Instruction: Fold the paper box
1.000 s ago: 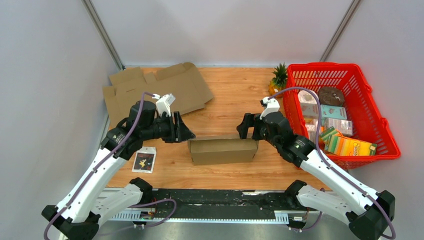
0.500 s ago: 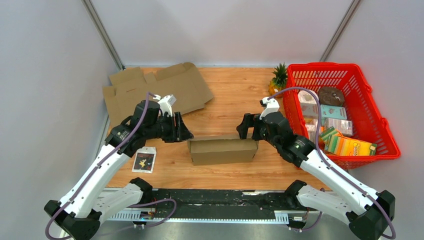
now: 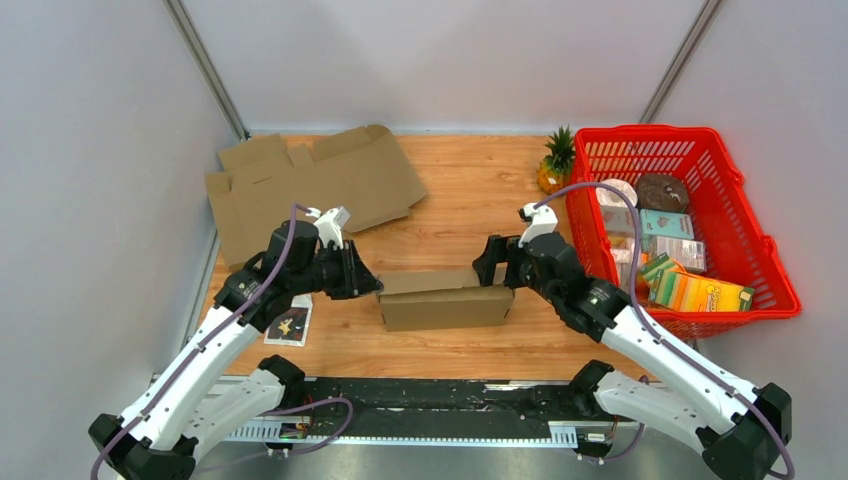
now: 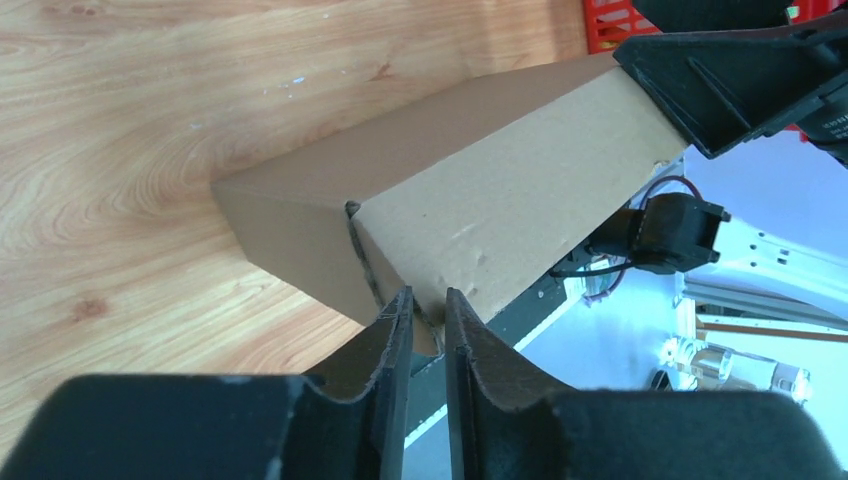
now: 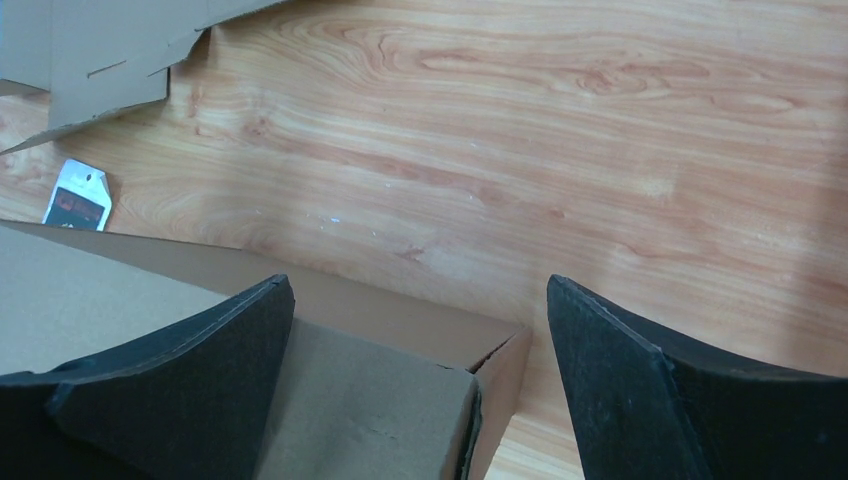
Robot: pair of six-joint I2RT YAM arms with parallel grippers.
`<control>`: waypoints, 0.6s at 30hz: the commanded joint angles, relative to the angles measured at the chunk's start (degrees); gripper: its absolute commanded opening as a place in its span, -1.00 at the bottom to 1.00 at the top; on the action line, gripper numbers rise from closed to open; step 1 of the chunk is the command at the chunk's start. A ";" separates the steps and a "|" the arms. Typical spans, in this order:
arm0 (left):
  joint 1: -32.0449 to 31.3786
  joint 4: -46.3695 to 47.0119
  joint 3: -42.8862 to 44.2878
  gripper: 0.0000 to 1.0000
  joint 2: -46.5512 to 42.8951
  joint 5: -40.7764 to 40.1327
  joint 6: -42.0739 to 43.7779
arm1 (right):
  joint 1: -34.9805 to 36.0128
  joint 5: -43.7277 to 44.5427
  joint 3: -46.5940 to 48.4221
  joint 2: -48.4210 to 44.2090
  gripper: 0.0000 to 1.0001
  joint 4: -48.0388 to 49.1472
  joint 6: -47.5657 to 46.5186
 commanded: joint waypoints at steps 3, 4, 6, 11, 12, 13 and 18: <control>0.00 0.90 -5.84 -0.56 -1.47 -0.87 -0.86 | 0.10 2.01 -3.46 -2.90 1.00 1.85 1.68; 0.00 0.72 -5.93 -0.56 -1.74 -0.87 -0.68 | -0.68 1.74 -2.32 -3.42 1.00 -1.37 1.95; 0.00 -0.07 -5.59 -0.56 -1.83 -1.31 0.02 | -1.48 0.00 2.25 -4.30 1.00 -4.82 1.43; 0.00 -1.39 -3.22 -0.34 -1.48 -2.36 1.43 | -7.18 -7.74 7.80 -4.74 1.00 -12.56 -1.12; 0.00 -1.92 -2.60 -0.29 -1.21 -2.45 2.04 | -8.24 -10.10 7.45 -5.10 1.00 -12.39 -1.48; 0.00 -2.18 -2.16 -0.16 -1.12 -2.63 2.13 | -10.25 -13.43 7.27 -5.27 1.00 -12.22 -1.91; 0.27 -1.84 1.71 0.23 1.07 -2.54 2.66 | -15.36 -23.12 5.87 -6.76 0.78 -11.34 -2.36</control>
